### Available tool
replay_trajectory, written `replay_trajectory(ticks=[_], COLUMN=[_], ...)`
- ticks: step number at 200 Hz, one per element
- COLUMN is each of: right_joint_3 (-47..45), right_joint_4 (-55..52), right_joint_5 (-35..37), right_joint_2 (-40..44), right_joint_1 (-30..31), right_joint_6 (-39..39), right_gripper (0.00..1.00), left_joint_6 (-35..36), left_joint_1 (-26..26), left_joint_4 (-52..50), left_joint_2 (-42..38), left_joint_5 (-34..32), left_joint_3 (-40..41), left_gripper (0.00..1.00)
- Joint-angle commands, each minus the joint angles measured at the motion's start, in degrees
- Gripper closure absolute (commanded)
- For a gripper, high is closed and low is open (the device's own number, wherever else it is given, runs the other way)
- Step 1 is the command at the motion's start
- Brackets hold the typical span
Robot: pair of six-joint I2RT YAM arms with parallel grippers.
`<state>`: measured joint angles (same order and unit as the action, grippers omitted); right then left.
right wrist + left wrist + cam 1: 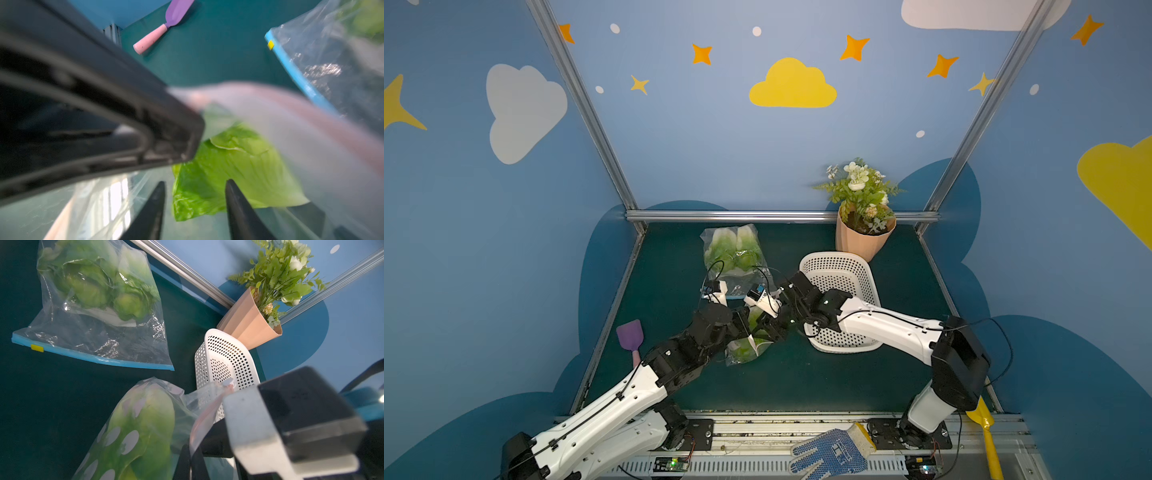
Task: Open the zip-top bag and take out the chinese cabbages
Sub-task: Pick up the Chinese cabbage from the zipper food storage bag.
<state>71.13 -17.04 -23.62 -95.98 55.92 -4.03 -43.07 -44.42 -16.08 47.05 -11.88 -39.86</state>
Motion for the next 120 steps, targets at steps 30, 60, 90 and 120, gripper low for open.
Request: replay_trajectory(ticks=[30,60,90,120], right_joint_3=[-2.7,-2.8,-0.9,2.5], right_joint_4=[3.3,4.7,3.7,1.0], right_joint_5=[6.5,13.3,19.2,22.2], right_joint_2=[-1.3,-2.2,-4.5,-7.7], right_joint_1=[3.9,5.7,6.5,6.6], right_joint_6=[0.9,1.7,3.1,4.9], right_gripper=[0.26,0.20,0.17,0.17], left_joint_6=[-0.6,-1.2,-1.8,-2.3], left_joint_1=[-0.1,-0.2,-0.1,-0.3], left_joint_4=[0.9,2.1,3.7,5.0], left_joint_2=[-2.0,-1.6,-1.3,-2.0], left_joint_5=[-1.6,-0.6,0.7,1.6], left_joint_3=[0.8,1.2,1.5,2.1], left_gripper=[0.95,0.95,0.95,0.96])
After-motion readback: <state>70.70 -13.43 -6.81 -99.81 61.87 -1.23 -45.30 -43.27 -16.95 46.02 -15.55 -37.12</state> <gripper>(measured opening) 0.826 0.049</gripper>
